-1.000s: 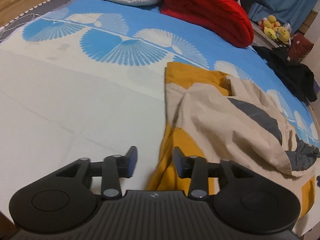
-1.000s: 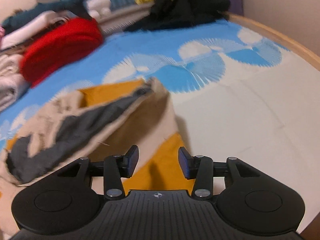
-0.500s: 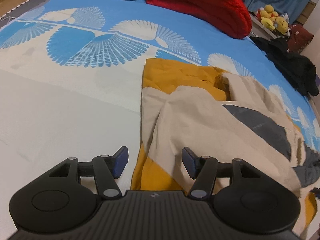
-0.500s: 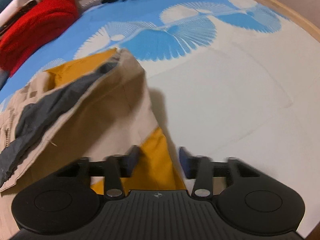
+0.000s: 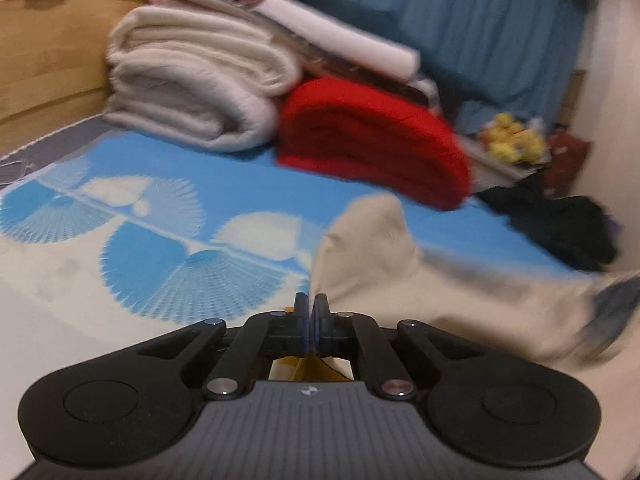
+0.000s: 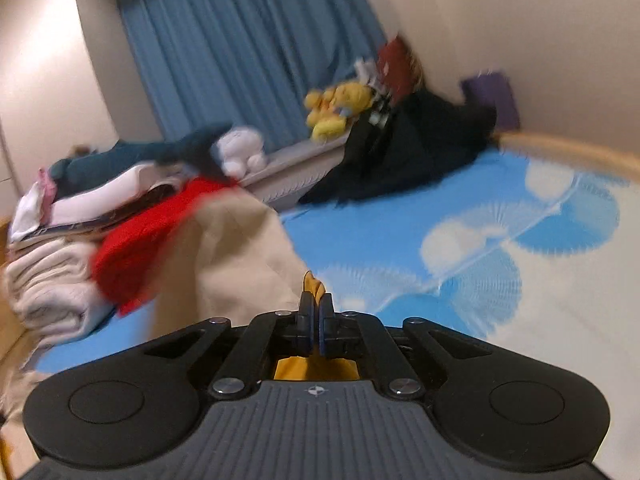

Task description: Fold large clothes

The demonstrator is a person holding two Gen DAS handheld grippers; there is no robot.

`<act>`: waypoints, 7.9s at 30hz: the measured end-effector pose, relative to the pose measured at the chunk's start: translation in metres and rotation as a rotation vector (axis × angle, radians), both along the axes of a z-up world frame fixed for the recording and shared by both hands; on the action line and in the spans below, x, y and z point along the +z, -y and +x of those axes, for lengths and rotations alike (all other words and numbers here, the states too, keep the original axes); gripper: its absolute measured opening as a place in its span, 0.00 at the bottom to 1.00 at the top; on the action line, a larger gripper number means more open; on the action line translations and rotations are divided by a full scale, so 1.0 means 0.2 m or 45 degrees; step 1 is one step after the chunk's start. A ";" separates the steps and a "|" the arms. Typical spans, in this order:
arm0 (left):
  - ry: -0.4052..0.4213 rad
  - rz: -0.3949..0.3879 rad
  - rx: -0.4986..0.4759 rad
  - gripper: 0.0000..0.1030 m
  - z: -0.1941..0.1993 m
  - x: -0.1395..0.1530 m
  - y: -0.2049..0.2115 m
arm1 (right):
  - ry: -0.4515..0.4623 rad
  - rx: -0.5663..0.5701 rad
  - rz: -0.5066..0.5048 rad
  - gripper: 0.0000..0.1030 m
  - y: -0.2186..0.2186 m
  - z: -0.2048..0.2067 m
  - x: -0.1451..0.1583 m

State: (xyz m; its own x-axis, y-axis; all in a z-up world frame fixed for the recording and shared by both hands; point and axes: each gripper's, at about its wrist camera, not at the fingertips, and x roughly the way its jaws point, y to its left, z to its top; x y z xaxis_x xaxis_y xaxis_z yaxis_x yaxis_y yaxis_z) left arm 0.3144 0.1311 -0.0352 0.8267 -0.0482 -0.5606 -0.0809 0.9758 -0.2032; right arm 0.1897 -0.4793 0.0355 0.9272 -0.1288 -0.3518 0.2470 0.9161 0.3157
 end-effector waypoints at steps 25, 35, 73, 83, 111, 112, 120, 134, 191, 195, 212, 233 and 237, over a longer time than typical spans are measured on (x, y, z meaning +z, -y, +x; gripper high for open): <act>-0.514 -0.276 0.025 0.76 0.25 -0.35 -0.10 | -0.649 -0.154 0.072 0.55 0.00 0.39 -0.46; -0.162 -0.196 -0.029 0.02 0.14 -0.20 -0.05 | -0.356 -0.136 -0.096 0.02 -0.14 0.27 -0.24; -0.551 -0.357 -0.240 0.03 -0.01 -0.32 -0.17 | -0.715 -0.047 0.226 0.05 -0.12 0.08 -0.28; -0.571 -0.223 -0.215 0.48 -0.19 -0.22 -0.27 | -0.741 -0.087 0.031 0.16 -0.27 -0.17 -0.24; -0.618 -0.019 -0.033 0.57 -0.49 -0.28 -0.16 | -0.838 0.085 0.018 0.02 -0.12 -0.37 -0.37; -0.620 -0.033 -0.038 0.50 -0.48 -0.28 -0.15 | -0.829 0.091 0.008 0.02 -0.12 -0.37 -0.36; -0.348 0.030 -0.041 0.00 -0.53 -0.15 -0.09 | -0.774 0.068 0.007 0.00 -0.09 -0.41 -0.32; -0.447 0.014 -0.273 0.25 -0.53 -0.20 0.04 | -0.678 0.102 -0.132 0.15 -0.20 -0.41 -0.25; -0.442 -0.531 -0.639 0.10 0.20 -0.53 -0.15 | -0.403 0.203 -0.152 0.32 -0.59 -0.06 -0.14; -0.442 -0.400 -0.606 0.07 0.12 -0.38 -0.21 | -0.388 0.206 -0.146 0.32 -0.64 -0.07 -0.15; -0.352 -0.011 -0.550 0.03 -0.10 0.28 0.53 | -0.274 0.205 -0.109 0.32 -0.57 -0.23 -0.03; -0.538 -0.476 -0.956 0.81 -0.08 0.08 1.70 | -0.275 0.124 0.029 0.32 -0.23 -0.33 -0.02; -0.323 -0.239 -0.899 0.81 -0.16 0.26 1.39 | -0.309 0.226 0.185 0.35 -0.28 -0.26 -0.08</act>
State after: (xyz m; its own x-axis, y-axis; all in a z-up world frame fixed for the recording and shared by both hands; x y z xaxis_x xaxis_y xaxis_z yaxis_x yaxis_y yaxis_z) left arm 0.2820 -0.1477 0.0177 0.4118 -0.6291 -0.6593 0.4815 0.7645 -0.4287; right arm 0.1373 -0.4234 0.0193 0.8173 0.0952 -0.5683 0.1717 0.9012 0.3979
